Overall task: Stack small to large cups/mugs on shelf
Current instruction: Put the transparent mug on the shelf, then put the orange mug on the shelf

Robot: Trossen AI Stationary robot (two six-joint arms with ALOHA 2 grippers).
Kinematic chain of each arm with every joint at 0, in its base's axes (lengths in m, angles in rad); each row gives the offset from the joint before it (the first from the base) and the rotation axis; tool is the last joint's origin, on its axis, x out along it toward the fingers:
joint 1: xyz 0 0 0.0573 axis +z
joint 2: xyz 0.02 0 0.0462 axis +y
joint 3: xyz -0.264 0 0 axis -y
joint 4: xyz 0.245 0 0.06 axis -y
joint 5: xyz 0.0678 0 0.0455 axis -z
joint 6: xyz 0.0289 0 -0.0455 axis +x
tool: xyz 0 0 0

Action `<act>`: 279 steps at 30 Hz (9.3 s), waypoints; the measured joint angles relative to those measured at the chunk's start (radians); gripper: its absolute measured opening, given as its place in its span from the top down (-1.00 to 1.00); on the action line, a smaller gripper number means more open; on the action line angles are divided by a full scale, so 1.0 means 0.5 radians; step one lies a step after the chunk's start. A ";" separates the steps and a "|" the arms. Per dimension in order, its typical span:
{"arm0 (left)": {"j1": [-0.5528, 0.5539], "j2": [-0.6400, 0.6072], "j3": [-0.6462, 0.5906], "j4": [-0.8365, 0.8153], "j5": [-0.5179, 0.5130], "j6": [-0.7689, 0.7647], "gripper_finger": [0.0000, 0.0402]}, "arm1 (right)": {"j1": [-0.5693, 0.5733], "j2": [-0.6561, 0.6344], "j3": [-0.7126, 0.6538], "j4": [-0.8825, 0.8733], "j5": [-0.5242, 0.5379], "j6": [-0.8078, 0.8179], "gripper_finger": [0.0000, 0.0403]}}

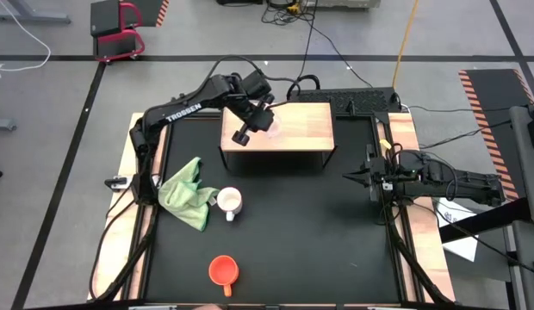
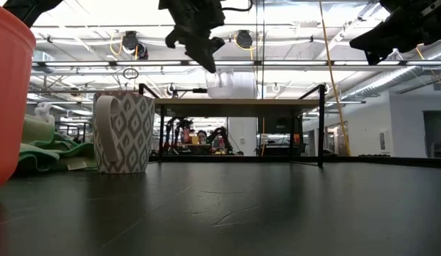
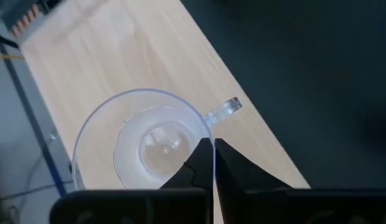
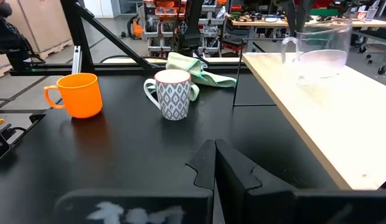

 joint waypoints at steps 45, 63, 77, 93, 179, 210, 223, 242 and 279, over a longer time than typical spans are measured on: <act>0.356 -0.191 0.001 -0.543 0.380 -0.096 1.00 | -0.001 -0.001 0.000 0.002 0.001 -0.002 1.00; 0.431 -0.242 0.001 -0.598 0.391 -0.115 1.00 | -0.001 -0.001 0.000 0.001 0.001 -0.002 1.00; 0.450 -0.894 -0.782 0.019 0.528 -0.120 1.00 | -0.001 -0.001 0.000 0.014 0.001 -0.015 1.00; 0.310 -0.845 -0.857 0.046 0.324 -0.232 1.00 | 0.000 -0.001 0.000 0.014 0.002 -0.016 1.00; 0.276 -0.793 -0.987 -0.042 0.264 -0.274 1.00 | 0.000 -0.001 0.000 0.014 0.001 -0.015 1.00; 0.278 -0.790 -0.990 -0.014 0.243 -0.222 0.98 | -0.001 -0.001 0.000 0.014 0.001 -0.015 1.00; 0.278 -0.788 -0.991 0.052 0.185 -0.297 0.96 | -0.001 -0.001 0.000 0.014 0.001 -0.014 1.00; 0.278 -0.782 -0.997 0.055 0.120 -0.367 0.64 | -0.001 -0.001 0.000 0.014 0.000 -0.014 1.00; 0.278 -0.790 -0.881 0.051 0.146 -0.526 0.47 | 0.000 -0.001 0.000 0.014 -0.001 -0.007 1.00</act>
